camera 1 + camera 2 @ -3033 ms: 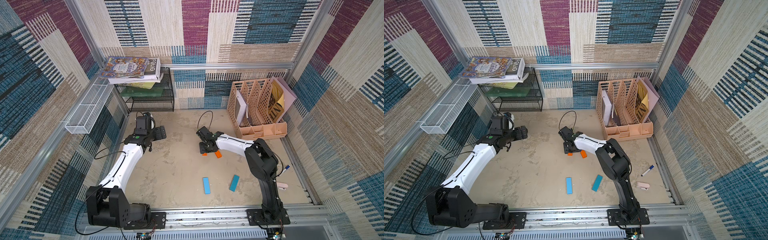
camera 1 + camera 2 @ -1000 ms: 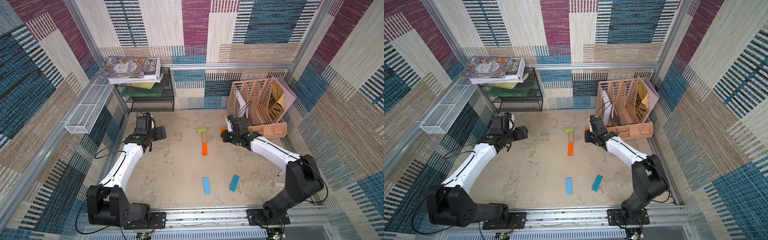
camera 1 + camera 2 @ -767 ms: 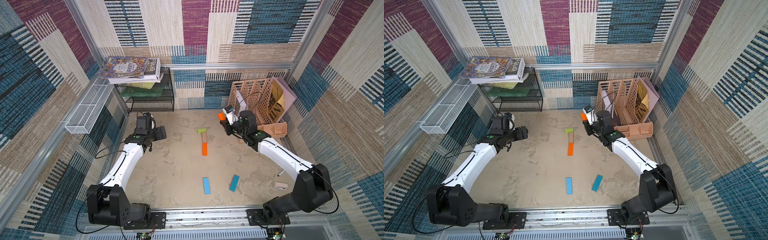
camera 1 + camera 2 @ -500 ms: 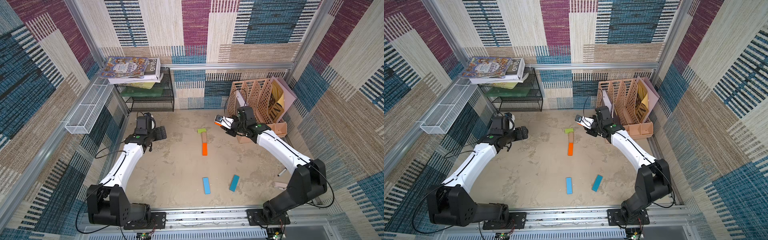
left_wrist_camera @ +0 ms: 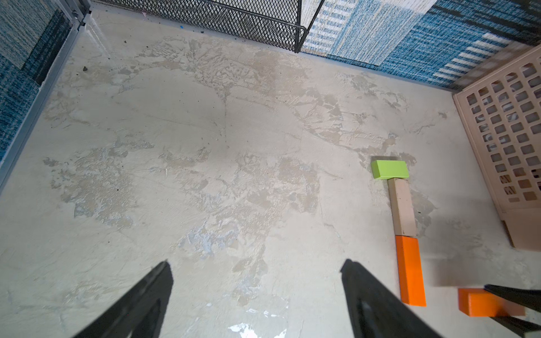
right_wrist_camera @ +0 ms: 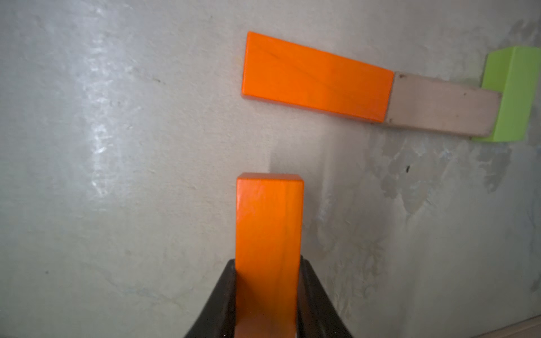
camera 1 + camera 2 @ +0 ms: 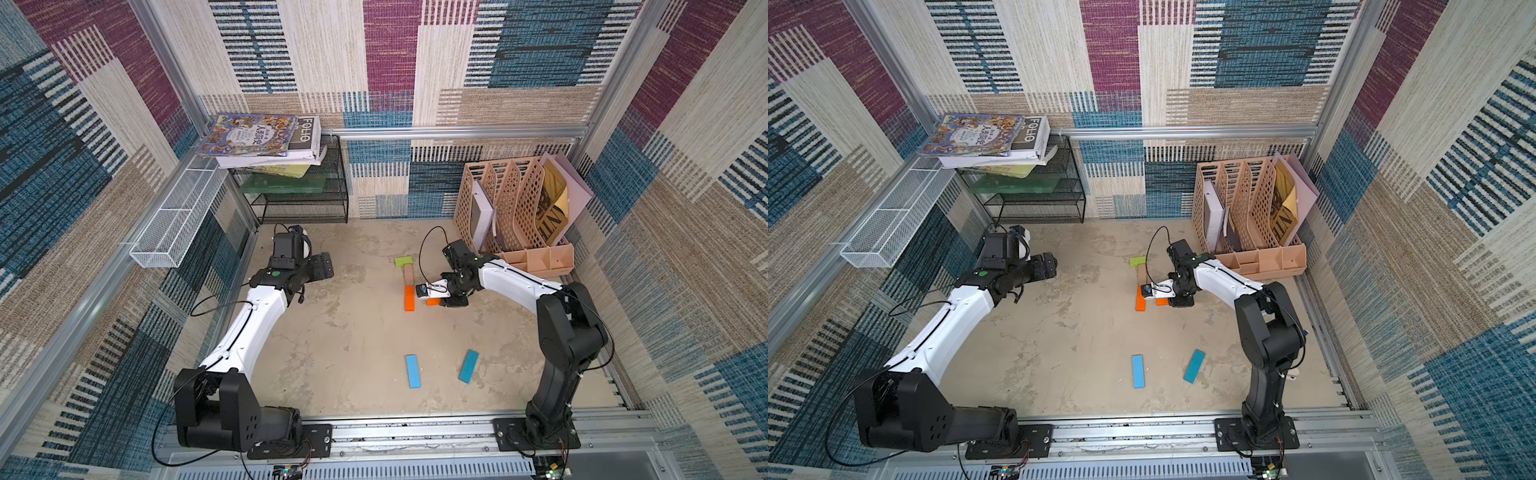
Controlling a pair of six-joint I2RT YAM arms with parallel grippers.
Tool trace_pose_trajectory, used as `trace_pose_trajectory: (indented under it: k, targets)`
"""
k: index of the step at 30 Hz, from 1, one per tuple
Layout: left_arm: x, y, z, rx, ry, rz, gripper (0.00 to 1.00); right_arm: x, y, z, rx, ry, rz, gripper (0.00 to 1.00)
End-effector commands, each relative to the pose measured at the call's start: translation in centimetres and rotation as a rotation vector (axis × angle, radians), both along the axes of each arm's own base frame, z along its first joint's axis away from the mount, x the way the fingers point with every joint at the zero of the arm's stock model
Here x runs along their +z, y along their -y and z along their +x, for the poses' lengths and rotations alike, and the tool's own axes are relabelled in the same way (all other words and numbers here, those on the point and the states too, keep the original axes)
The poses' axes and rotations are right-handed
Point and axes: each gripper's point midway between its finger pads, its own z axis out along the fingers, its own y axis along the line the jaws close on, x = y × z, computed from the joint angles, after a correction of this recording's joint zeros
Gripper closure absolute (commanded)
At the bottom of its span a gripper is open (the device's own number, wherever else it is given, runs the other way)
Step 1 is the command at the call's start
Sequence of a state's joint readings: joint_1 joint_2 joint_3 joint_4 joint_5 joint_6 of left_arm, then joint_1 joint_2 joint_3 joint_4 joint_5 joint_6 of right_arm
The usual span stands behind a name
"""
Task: Assemble a giraffe with building blocks
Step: Assemble the building block at the center of the board.
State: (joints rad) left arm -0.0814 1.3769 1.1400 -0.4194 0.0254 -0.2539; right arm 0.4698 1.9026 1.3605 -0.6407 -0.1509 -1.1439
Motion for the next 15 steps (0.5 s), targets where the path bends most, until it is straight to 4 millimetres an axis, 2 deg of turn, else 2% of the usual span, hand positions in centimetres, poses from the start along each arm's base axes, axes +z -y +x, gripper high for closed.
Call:
trace_pose_trajectory:
  k: [1, 7, 9, 15]
  targets:
    - [0.5, 0.1, 0.2, -0.005, 0.016, -0.004, 0.06, -0.8, -0.7, -0.6, -0.017, -0.081, 0.008, 0.91]
    - [0.7, 0.1, 0.2, -0.005, 0.022, -0.006, 0.06, -2.0, -1.0, -1.0, -0.026, -0.144, 0.017, 0.73]
    - [0.6, 0.1, 0.2, -0.006, 0.02, -0.006, 0.06, -2.3, -1.1, -1.2, -0.025, -0.162, 0.016, 0.62]
    - [0.6, 0.2, 0.2, -0.007, 0.02, -0.007, 0.06, -3.0, -1.4, -1.7, -0.021, -0.201, 0.024, 0.51]
